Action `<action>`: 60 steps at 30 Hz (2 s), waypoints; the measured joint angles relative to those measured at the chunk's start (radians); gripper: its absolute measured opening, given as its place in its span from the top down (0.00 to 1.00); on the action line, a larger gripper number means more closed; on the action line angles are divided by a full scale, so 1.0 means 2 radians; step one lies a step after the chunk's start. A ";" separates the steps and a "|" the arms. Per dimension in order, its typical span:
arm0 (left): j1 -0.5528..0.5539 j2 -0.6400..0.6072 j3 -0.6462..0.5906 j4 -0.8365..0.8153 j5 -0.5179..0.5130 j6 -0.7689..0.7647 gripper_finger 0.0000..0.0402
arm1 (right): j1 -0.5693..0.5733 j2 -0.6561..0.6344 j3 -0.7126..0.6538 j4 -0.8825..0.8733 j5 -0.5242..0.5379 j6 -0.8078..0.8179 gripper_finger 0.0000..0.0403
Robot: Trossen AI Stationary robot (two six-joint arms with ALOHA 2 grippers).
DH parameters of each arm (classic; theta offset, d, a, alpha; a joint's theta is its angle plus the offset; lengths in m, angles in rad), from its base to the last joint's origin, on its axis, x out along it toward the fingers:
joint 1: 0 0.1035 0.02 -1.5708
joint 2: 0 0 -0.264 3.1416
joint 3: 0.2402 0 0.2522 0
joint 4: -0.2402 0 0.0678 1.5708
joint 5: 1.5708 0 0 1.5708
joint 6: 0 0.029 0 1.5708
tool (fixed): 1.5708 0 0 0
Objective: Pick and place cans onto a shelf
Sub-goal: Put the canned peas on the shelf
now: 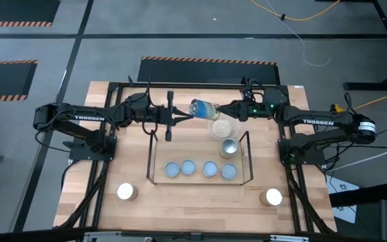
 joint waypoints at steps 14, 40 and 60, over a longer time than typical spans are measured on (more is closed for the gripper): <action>0.000 0.000 0.000 -0.002 0.000 0.001 1.00 | 0.000 0.000 0.000 0.001 -0.002 -0.003 0.58; 0.000 0.000 -0.001 -0.028 -0.004 0.002 1.00 | 0.000 -0.001 0.001 0.007 -0.014 -0.040 0.99; 0.001 0.000 0.000 -0.024 -0.006 -0.002 0.83 | -0.001 0.001 0.001 0.001 -0.014 -0.145 1.00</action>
